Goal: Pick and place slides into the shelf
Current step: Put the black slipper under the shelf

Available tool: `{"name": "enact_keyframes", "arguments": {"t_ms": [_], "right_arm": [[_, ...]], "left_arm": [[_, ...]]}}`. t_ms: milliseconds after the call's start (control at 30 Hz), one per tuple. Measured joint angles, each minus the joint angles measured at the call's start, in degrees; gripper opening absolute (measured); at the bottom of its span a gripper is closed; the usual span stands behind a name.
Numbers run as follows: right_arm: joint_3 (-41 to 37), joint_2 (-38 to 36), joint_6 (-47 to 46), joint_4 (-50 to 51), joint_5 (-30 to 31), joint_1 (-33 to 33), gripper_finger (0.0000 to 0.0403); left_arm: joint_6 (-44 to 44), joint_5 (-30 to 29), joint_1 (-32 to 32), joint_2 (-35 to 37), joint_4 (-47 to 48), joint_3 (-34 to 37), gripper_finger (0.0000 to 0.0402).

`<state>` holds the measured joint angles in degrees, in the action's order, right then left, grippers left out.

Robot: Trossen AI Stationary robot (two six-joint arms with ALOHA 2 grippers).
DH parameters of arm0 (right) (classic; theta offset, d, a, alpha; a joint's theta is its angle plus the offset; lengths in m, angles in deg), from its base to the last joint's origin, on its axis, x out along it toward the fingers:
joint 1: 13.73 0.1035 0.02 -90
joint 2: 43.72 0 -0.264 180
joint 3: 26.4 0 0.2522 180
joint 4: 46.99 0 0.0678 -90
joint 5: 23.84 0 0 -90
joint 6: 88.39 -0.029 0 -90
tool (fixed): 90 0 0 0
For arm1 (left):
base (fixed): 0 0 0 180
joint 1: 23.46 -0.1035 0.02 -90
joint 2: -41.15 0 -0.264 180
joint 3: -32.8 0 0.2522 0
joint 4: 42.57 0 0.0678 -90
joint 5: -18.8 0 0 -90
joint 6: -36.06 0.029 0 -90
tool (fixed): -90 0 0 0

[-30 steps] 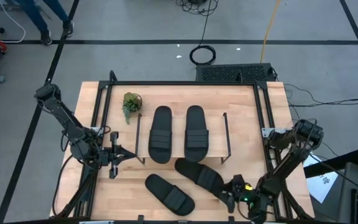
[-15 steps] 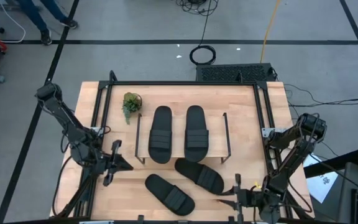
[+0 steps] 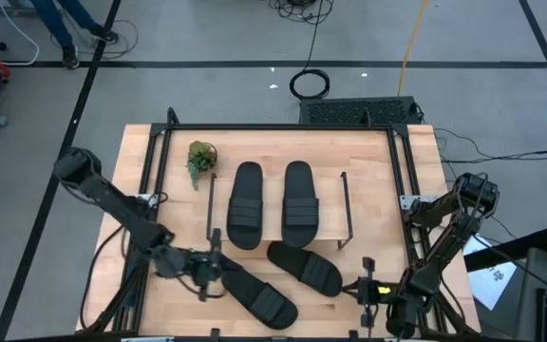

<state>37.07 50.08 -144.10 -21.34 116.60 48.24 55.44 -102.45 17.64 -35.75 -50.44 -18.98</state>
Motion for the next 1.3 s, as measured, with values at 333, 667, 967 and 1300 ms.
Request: {"name": "enact_keyframes", "arguments": {"t_ms": [333,667,967,1300], "right_arm": [[-1.37,0.05,-10.88,10.51,-4.17,0.35,0.0000],[-9.69,0.07,-14.72,1.89,-3.79,-0.85,0.0000],[-15.56,0.09,-4.89,-18.53,-5.05,-3.13,0.0000],[-15.80,0.09,6.07,-31.48,-10.32,-3.10,0.0000]], "left_arm": [[-9.59,6.00,-5.61,-11.03,3.70,-7.31,0.0001],[-7.75,6.12,-5.44,-17.49,4.13,-11.80,0.0001],[-8.63,5.51,-4.86,-17.51,4.90,-11.83,0.0002],[-4.95,-0.79,-1.04,-14.90,5.55,-11.80,0.0001]]}}
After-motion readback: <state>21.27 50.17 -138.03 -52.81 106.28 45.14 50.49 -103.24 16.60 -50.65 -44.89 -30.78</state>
